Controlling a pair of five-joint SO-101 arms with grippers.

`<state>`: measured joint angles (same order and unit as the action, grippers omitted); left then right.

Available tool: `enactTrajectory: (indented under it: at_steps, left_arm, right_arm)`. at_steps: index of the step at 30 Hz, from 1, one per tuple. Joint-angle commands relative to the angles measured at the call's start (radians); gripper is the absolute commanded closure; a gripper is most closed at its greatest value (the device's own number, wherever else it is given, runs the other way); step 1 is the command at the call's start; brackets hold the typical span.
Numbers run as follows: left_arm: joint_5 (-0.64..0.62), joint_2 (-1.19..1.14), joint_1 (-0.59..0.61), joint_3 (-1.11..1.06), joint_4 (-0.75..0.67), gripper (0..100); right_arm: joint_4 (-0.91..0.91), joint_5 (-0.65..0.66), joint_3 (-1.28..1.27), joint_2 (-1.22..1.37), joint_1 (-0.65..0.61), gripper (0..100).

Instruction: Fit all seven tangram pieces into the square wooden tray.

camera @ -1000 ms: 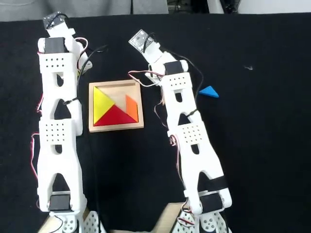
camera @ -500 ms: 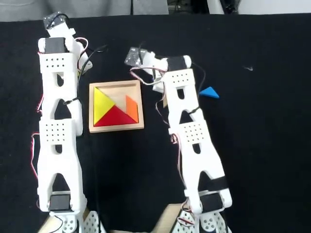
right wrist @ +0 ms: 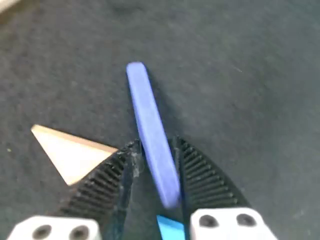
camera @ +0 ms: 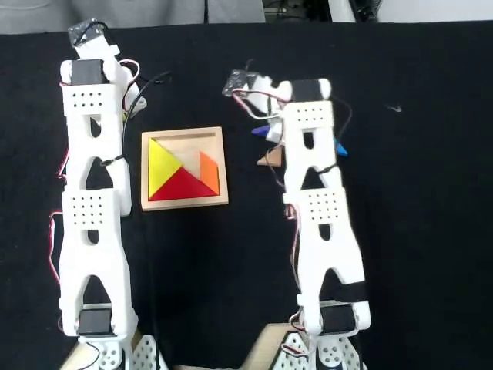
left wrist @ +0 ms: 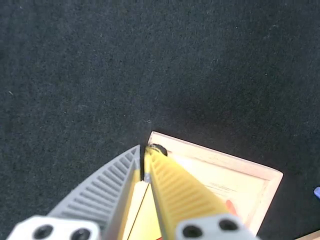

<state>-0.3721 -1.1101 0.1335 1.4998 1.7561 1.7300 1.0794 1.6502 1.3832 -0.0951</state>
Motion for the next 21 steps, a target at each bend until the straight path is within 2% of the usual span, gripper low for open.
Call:
enactTrajectory:
  at_steps: [1,5,13,16,18,21]
  left_arm:
    - [-0.005,0.04,0.002,0.013,0.005,97]
    - [-0.005,0.048,0.024,0.018,0.005,97]
    - [0.002,0.052,0.054,0.019,0.005,97]
    - [0.006,0.089,0.105,0.035,0.006,97]
    - [0.057,0.124,0.137,0.035,0.006,97]
    - [0.207,0.181,0.163,0.033,0.008,97]
  right_arm:
    - [0.04,0.005,0.008,-0.128,0.015,93.6]
    - [0.038,-0.054,0.007,-0.177,-0.003,98.9]
    - [0.038,-0.063,-0.113,-0.209,-0.04,98.8]
    - [0.038,-0.135,-0.116,-0.305,-0.048,98.8]
    - [0.038,-0.219,-0.124,-0.398,-0.074,98.8]
    - [0.038,-0.316,-0.154,-0.547,-0.118,98.8]
